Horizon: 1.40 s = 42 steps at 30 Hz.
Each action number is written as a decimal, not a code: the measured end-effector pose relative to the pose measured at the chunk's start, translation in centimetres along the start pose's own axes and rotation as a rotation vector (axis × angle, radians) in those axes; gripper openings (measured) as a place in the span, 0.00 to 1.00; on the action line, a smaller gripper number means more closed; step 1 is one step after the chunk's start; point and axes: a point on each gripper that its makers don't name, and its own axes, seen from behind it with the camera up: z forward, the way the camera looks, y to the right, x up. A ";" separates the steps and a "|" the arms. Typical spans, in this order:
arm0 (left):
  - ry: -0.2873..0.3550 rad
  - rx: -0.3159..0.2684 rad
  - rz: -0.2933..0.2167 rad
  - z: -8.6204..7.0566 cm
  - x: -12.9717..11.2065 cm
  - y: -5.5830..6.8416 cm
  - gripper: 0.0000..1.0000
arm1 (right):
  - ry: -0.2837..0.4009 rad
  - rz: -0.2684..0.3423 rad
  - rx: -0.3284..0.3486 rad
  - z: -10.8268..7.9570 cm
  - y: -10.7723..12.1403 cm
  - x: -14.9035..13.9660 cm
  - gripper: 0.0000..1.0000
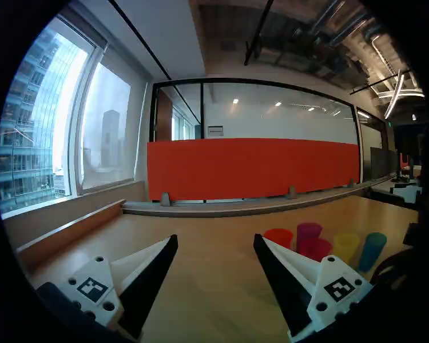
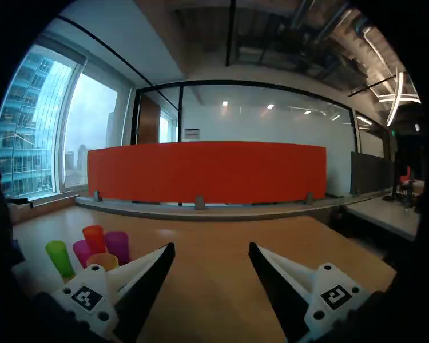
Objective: Pour water
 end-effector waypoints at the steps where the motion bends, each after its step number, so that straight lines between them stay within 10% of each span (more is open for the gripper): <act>1: -0.001 -0.002 -0.001 0.1 0.5 0.0 0.99 | -0.003 -0.003 0.007 0.1 -0.2 0.5 1.00; 23: -0.013 -0.115 0.010 2.3 13.7 1.0 0.99 | 0.012 -0.034 0.069 0.7 -1.1 13.4 1.00; 42: -0.049 -0.391 0.015 1.8 14.0 6.1 0.99 | -0.025 -0.024 0.347 -0.7 -5.9 13.9 1.00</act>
